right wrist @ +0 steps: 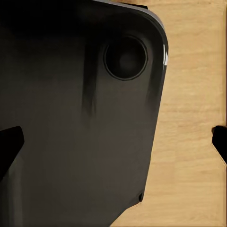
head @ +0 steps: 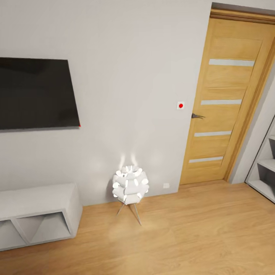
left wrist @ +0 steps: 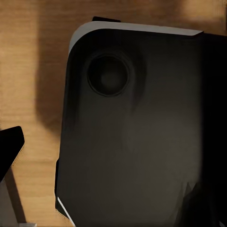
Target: Attach the digital camera to the camera tripod in the bedroom.
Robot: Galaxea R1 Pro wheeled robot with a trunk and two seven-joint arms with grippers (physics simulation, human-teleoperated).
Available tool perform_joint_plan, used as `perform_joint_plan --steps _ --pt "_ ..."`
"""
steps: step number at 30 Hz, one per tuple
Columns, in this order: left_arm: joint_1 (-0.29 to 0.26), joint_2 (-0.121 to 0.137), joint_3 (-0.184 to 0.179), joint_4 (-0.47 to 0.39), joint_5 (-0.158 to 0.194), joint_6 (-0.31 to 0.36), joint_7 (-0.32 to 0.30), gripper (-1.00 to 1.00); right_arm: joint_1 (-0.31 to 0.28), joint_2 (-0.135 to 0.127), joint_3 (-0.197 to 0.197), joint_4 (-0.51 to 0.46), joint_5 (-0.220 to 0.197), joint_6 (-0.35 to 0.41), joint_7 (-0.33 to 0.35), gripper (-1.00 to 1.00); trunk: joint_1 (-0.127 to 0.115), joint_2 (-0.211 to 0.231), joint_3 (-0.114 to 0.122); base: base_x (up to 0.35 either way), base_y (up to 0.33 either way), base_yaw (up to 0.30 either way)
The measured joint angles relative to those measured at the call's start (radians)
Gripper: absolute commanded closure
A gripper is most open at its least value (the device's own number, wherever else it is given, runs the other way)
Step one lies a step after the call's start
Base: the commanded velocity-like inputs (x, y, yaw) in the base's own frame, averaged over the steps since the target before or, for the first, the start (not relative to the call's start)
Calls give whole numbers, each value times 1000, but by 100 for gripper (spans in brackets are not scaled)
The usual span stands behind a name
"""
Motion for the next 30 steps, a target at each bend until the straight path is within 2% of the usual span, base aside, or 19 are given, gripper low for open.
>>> perform_joint_plan --steps 15,30 --pt "0 -1 1 0 -1 -2 5 -100 0 2 -1 0 0 -12 0 -100 0 0 0 323 0 -9" --pt "0 -1 2 0 -1 -8 5 -100 0 8 -1 0 0 -15 0 -100 0 0 0 323 0 -226"
